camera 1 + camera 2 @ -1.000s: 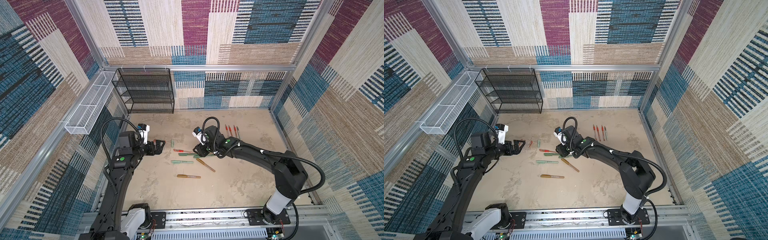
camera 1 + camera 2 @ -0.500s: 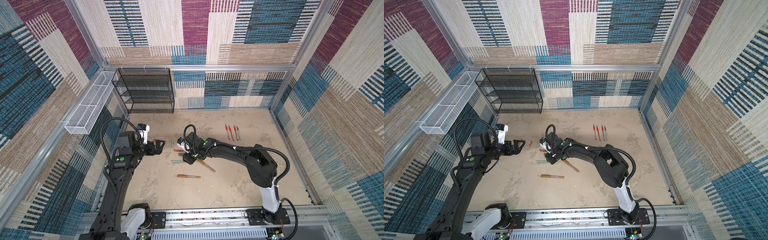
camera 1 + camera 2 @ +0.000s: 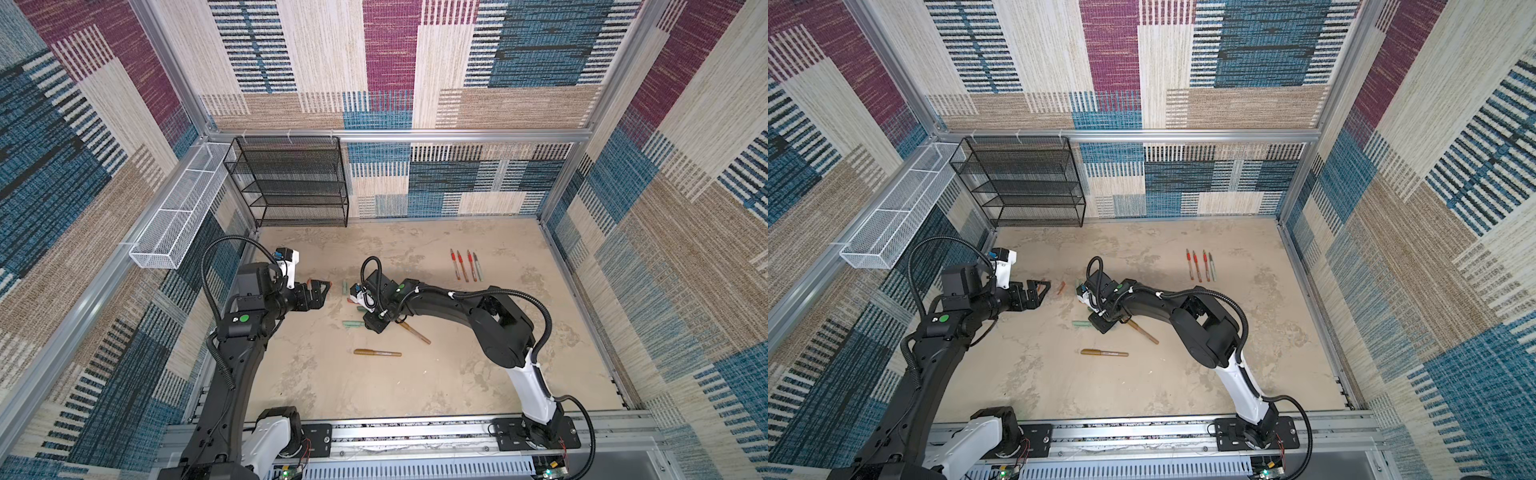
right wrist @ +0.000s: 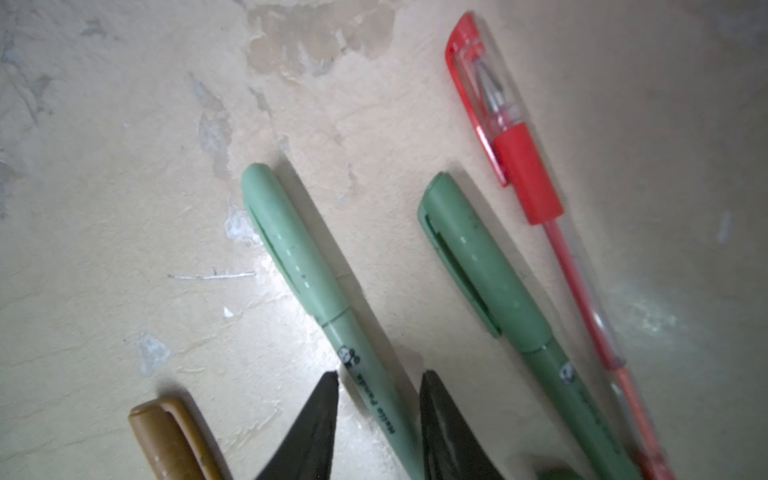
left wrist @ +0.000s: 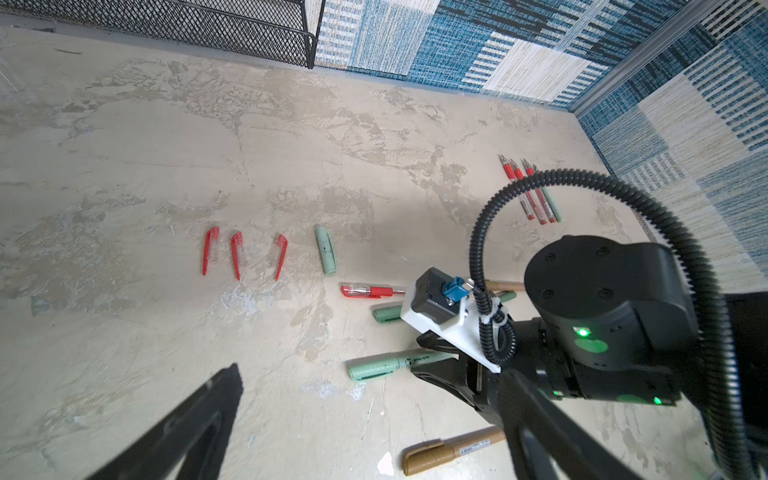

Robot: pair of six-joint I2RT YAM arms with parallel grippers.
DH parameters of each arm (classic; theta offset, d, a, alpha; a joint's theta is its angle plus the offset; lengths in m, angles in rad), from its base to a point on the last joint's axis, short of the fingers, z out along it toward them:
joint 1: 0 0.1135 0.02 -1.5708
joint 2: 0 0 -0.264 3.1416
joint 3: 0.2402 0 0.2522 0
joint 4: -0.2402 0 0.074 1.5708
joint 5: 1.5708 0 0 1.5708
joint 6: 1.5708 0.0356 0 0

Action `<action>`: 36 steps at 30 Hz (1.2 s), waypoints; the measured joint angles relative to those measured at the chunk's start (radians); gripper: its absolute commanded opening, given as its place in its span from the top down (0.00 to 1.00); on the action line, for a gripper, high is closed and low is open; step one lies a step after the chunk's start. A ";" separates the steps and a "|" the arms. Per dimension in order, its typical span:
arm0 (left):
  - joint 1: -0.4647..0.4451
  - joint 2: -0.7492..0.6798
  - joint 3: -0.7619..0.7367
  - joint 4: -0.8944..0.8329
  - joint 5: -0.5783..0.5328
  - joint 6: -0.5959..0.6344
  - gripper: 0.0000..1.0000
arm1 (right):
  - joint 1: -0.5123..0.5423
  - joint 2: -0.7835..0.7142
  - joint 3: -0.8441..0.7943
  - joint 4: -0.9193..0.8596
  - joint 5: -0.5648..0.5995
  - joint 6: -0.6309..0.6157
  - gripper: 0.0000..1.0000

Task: Open the pen caps
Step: 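Lift the pale green pen toward the left gripper while the left gripper reaches toward it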

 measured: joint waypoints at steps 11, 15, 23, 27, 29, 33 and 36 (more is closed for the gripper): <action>0.000 0.002 -0.002 0.000 0.000 0.000 0.00 | 0.019 0.000 -0.043 0.094 -0.021 -0.014 0.80; 0.001 0.003 -0.004 0.000 0.000 0.000 0.00 | 0.024 -0.020 -0.076 0.115 -0.025 -0.015 0.85; 0.002 0.010 -0.002 0.001 0.001 0.000 0.01 | 0.028 -0.107 -0.118 0.089 -0.024 -0.010 0.87; 0.002 0.010 0.000 0.003 0.008 -0.001 0.01 | 0.028 -0.189 -0.172 0.146 -0.028 0.024 0.88; 0.002 0.009 -0.003 0.009 0.026 -0.004 0.01 | 0.028 -0.230 -0.205 0.183 -0.033 0.052 0.88; 0.002 0.016 -0.005 0.024 0.077 -0.021 0.00 | 0.028 -0.321 -0.281 0.299 -0.050 0.143 0.88; 0.002 0.018 -0.031 0.053 0.141 -0.058 0.01 | 0.029 -0.404 -0.376 0.431 -0.066 0.222 0.89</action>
